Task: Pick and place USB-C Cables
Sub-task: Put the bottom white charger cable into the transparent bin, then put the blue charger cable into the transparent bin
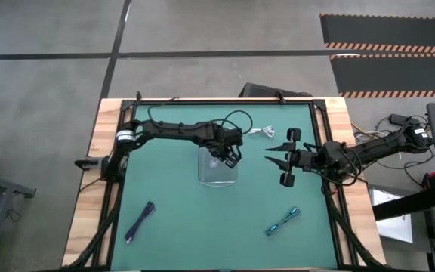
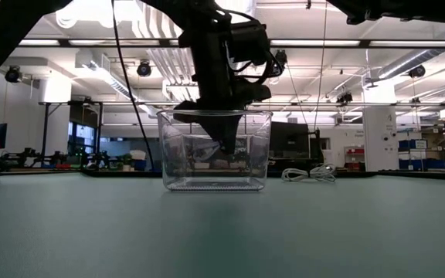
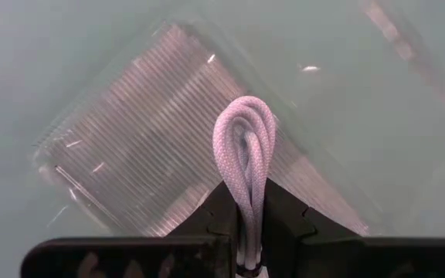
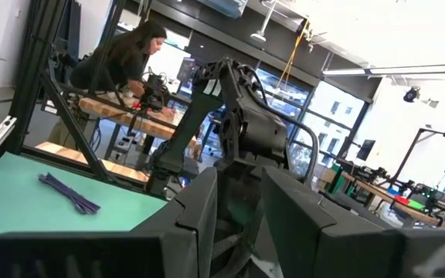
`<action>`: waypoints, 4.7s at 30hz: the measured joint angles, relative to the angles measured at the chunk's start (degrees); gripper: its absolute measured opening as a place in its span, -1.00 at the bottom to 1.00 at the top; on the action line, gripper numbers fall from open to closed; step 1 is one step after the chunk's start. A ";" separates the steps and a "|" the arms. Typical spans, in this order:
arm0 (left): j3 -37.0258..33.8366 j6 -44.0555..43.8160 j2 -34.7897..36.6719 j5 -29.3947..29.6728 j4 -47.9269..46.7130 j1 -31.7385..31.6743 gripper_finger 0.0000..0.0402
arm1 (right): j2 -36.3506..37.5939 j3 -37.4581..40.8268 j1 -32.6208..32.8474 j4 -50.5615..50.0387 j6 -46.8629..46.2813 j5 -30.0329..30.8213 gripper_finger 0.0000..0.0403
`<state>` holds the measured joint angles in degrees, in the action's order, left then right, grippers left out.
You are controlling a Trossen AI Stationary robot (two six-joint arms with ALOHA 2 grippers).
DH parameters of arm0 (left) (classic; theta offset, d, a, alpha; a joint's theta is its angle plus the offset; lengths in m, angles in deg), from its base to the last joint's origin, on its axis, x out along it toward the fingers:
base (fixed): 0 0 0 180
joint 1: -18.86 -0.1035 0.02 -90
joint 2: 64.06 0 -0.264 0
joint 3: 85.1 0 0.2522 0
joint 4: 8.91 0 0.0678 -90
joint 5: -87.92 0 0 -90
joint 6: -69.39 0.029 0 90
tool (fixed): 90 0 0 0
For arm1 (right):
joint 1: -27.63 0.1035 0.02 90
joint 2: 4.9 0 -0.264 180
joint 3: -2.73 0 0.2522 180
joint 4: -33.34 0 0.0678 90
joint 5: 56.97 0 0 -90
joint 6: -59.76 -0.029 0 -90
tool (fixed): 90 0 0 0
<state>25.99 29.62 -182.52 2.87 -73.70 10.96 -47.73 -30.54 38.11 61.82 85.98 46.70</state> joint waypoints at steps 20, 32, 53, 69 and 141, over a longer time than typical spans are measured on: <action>0.01 0.05 0.02 0.00 0.47 0.00 -0.90 | 0.00 0.02 0.00 -0.07 0.39 -0.07 -0.50; 0.11 0.03 0.09 -0.04 1.04 0.00 -0.49 | 0.00 0.02 0.00 -0.29 0.39 -0.07 -0.53; 0.51 15.21 11.73 8.50 1.57 4.57 -0.34 | 0.00 0.00 0.00 -0.47 0.38 -0.04 -0.56; -14.58 27.30 23.01 28.37 22.70 23.39 -0.34 | -0.28 -0.04 0.00 -9.30 -7.45 1.56 -0.63; -48.65 26.71 38.69 40.68 59.56 26.71 -0.34 | -55.60 -47.51 31.80 -93.23 -55.82 -9.40 -0.33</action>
<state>-22.65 56.33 -143.83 43.55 -14.14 37.67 -103.34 -78.05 69.91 -31.42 30.16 37.30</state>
